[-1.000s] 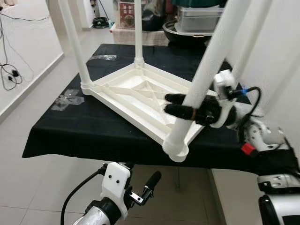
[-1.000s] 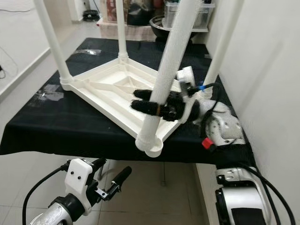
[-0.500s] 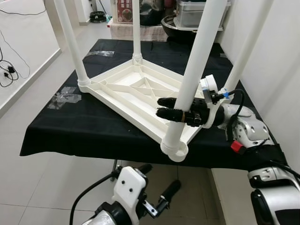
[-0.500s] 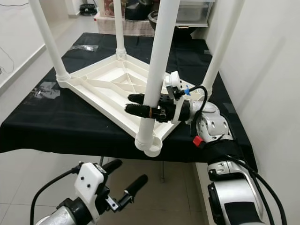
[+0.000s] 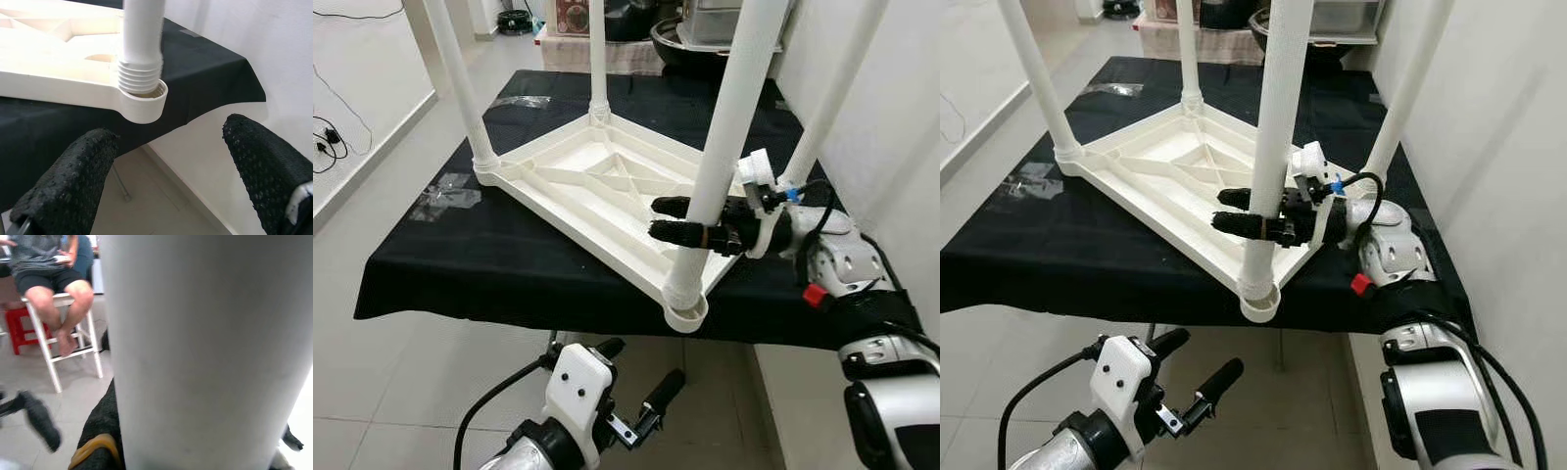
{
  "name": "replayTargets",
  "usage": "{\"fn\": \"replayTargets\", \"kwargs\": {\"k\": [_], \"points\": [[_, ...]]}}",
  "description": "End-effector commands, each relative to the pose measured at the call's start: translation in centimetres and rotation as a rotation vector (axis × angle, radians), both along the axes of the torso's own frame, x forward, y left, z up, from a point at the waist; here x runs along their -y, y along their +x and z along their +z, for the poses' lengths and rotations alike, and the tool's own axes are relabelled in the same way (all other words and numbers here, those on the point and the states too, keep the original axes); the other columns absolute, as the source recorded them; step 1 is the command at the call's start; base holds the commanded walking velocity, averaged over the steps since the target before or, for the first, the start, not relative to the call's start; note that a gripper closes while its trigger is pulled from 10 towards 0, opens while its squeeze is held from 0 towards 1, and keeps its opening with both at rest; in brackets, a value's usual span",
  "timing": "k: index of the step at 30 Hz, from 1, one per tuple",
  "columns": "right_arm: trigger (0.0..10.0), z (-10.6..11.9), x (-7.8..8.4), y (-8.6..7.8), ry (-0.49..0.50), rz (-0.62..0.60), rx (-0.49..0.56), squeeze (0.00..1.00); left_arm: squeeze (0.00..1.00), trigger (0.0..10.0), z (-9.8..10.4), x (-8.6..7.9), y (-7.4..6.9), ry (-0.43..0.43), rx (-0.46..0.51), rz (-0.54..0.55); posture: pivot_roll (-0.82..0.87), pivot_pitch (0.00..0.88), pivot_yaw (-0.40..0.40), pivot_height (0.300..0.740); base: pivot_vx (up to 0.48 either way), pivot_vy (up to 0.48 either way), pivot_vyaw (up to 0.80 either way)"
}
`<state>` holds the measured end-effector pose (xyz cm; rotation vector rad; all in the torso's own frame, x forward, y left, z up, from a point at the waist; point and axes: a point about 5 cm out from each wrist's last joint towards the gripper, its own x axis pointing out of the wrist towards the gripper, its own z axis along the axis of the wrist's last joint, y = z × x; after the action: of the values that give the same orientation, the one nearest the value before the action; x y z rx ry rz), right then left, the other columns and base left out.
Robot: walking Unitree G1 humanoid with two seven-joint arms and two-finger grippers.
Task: Building children table
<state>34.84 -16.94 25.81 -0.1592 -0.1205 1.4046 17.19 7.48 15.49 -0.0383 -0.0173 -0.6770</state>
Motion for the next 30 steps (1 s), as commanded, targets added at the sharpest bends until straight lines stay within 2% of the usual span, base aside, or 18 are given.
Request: {"fn": "replayTargets", "kwargs": {"k": [1,8,14,22,30], "points": [[10.0,-0.1,0.1,-0.3,-0.003,0.029,-0.004,0.0,0.0,10.0,-0.1,0.1,-0.3,0.005,-0.015,-0.011,0.1,0.168,-0.042,0.74,0.0,0.0,0.0],[10.0,-0.9,-0.3,-0.7,-0.017,0.069,-0.022,0.0,0.0,10.0,-0.3,0.1,-0.2,0.009,-0.018,-0.012,0.11,0.153,-0.041,0.74,0.0,0.0,0.0],[10.0,-1.6,-0.8,-0.6,-0.003,0.054,-0.045,0.0,0.0,10.0,-0.3,0.1,-0.2,0.013,-0.014,-0.012,0.11,0.147,-0.042,0.74,0.0,0.0,0.0],[10.0,-1.4,-0.9,-0.5,0.032,0.07,-0.073,0.0,0.0,10.0,-0.3,0.2,-0.3,0.015,-0.012,-0.011,0.1,0.144,-0.042,0.74,0.0,0.0,0.0],[10.0,-0.7,-0.8,-0.8,0.016,0.119,-0.074,0.0,0.0,10.0,-0.3,0.2,-0.2,0.013,-0.01,-0.014,0.1,0.149,-0.048,0.74,0.0,0.0,0.0]]}}
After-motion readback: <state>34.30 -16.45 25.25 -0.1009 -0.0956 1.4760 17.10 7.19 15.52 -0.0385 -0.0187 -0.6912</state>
